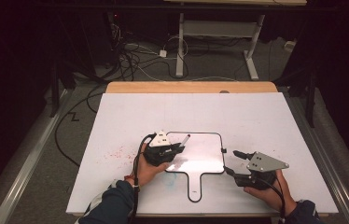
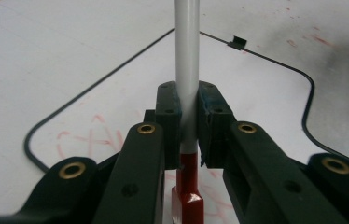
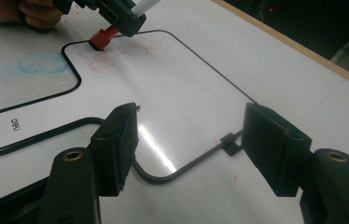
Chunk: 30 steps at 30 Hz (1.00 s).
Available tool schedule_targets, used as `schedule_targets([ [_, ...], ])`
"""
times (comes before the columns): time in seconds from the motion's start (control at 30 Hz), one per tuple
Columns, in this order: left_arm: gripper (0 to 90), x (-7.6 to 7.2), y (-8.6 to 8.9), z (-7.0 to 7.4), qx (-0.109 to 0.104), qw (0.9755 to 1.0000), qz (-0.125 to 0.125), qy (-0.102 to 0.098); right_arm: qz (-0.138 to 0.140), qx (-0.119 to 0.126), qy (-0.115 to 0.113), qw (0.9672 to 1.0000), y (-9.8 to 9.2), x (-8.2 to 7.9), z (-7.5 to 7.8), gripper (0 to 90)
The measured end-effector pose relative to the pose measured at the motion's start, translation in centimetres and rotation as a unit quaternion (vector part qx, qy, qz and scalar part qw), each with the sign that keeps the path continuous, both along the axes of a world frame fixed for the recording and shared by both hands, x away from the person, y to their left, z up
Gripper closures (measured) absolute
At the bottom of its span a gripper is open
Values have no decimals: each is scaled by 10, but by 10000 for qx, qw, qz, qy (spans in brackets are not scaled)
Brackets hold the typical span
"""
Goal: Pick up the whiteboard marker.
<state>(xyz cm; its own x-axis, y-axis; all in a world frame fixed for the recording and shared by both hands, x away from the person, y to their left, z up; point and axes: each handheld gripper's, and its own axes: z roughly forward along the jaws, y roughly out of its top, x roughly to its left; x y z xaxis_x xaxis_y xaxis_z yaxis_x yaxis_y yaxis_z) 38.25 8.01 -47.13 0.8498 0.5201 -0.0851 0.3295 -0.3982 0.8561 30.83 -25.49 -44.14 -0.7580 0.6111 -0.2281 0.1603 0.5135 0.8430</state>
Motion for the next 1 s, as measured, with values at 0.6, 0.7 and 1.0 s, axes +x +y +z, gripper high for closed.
schedule_targets([
  [0.6, 785, -20, -34, 7, -134, 9974, -709, -75, -16, 33, -3, 10000, -5, -1, 1, 373],
  [0.7, 785, -20, -29, 10, -139, 9976, -669, -138, -45, 57, 2, 10000, -5, 0, 2, 374],
  [1.0, 785, -20, -17, 15, -109, 9981, -530, -299, 18, 238, -44, 9997, 2, 7, 6, 387],
])
